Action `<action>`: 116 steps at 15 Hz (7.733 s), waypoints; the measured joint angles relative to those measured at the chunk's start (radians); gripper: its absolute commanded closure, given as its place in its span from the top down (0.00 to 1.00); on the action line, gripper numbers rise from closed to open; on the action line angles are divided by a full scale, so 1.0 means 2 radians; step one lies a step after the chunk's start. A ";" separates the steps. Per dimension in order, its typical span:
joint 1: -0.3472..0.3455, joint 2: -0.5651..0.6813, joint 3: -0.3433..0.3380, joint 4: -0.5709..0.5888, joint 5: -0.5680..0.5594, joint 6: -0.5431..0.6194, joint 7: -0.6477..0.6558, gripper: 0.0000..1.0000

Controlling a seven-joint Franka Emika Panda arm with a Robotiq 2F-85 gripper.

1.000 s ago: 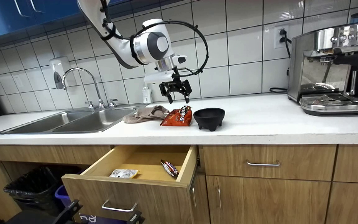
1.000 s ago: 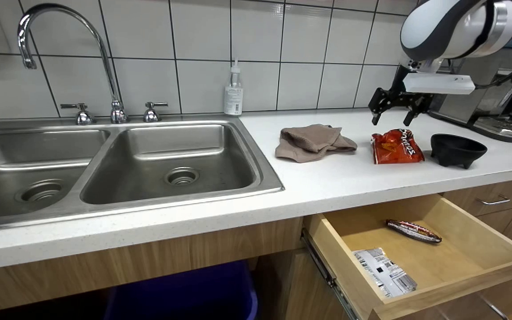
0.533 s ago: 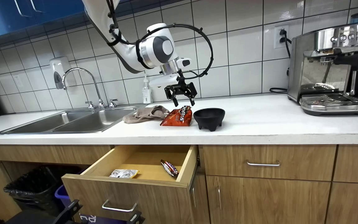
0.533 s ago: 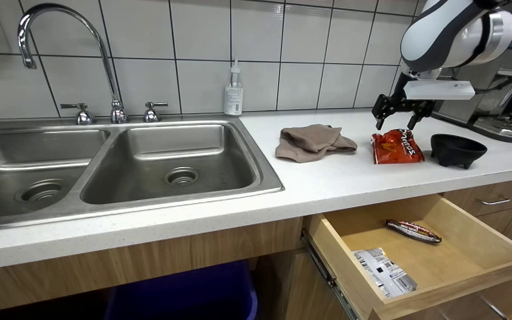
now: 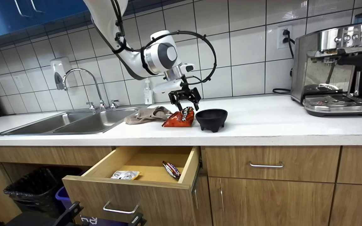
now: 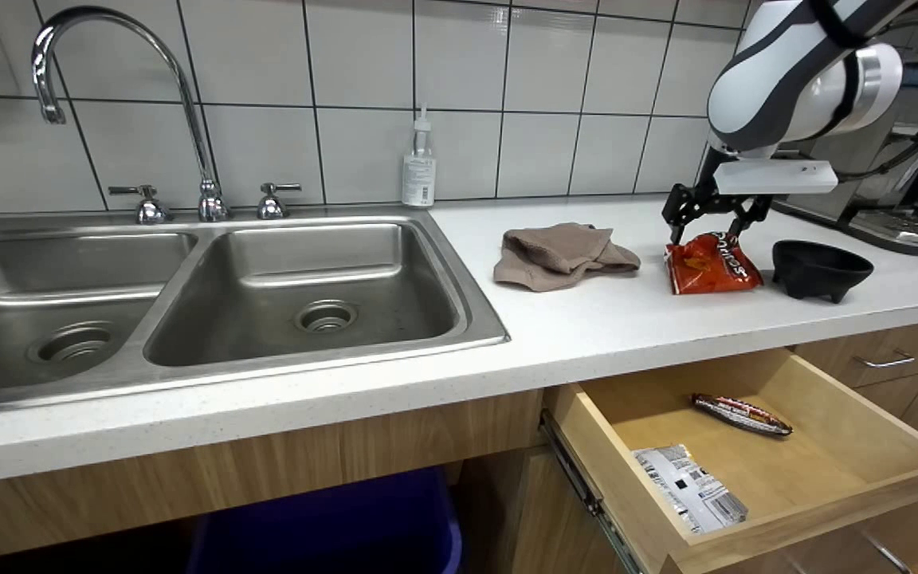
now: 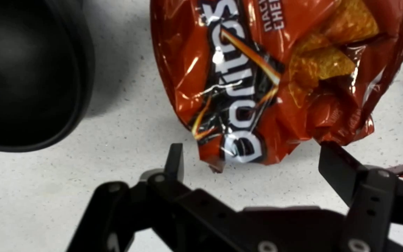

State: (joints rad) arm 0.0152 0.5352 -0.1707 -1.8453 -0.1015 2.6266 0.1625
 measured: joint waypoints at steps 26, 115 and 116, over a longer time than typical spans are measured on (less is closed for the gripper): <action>0.013 -0.061 0.028 -0.091 0.000 -0.005 -0.033 1.00; 0.015 -0.263 0.078 -0.306 -0.021 -0.051 -0.098 1.00; 0.015 -0.272 0.079 -0.314 -0.021 -0.051 -0.101 1.00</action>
State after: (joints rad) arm 0.0447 -0.0084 -0.0136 -2.4724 -0.1436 2.5251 -0.0387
